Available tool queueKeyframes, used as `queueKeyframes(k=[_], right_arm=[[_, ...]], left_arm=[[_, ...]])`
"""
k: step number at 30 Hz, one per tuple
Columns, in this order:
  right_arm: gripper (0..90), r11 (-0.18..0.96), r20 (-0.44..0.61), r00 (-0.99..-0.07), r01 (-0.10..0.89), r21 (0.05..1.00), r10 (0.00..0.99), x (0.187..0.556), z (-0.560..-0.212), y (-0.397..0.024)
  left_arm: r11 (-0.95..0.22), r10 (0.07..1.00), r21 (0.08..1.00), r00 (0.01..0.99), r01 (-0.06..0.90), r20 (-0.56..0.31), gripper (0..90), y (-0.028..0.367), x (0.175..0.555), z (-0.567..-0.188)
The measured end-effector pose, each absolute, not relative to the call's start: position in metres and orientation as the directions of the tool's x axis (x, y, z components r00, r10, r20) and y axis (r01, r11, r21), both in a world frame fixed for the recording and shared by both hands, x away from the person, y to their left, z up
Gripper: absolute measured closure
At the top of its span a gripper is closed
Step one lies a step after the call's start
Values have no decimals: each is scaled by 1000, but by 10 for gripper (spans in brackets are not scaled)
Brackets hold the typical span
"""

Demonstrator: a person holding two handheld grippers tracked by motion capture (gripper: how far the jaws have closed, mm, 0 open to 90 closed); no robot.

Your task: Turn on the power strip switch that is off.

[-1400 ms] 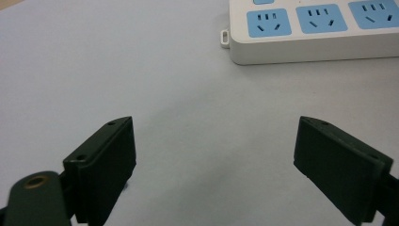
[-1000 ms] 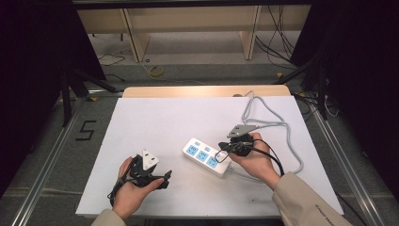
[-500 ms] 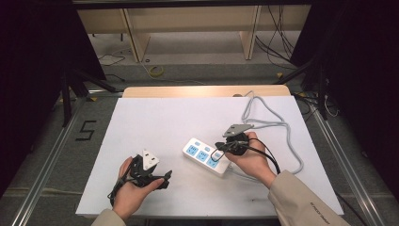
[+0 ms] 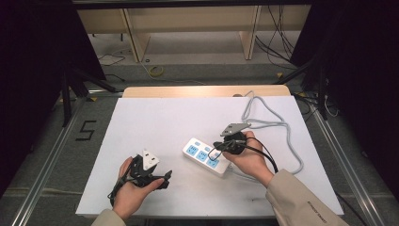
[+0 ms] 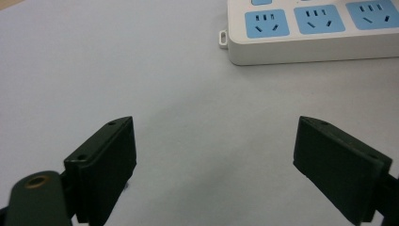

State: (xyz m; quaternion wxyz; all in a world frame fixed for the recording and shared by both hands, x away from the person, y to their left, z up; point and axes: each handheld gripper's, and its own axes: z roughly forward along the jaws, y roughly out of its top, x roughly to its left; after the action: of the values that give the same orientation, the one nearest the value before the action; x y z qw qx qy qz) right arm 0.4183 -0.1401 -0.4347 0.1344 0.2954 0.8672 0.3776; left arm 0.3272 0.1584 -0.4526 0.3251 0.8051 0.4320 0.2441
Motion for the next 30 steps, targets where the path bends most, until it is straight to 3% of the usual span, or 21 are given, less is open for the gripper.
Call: queueKeyframes(k=[30], right_arm=[[900, 567, -6, -793, 430, 702, 609, 429, -442, -121]], left_arm=[[-417, 853, 734, 510, 536, 112, 134, 158, 327, -453]])
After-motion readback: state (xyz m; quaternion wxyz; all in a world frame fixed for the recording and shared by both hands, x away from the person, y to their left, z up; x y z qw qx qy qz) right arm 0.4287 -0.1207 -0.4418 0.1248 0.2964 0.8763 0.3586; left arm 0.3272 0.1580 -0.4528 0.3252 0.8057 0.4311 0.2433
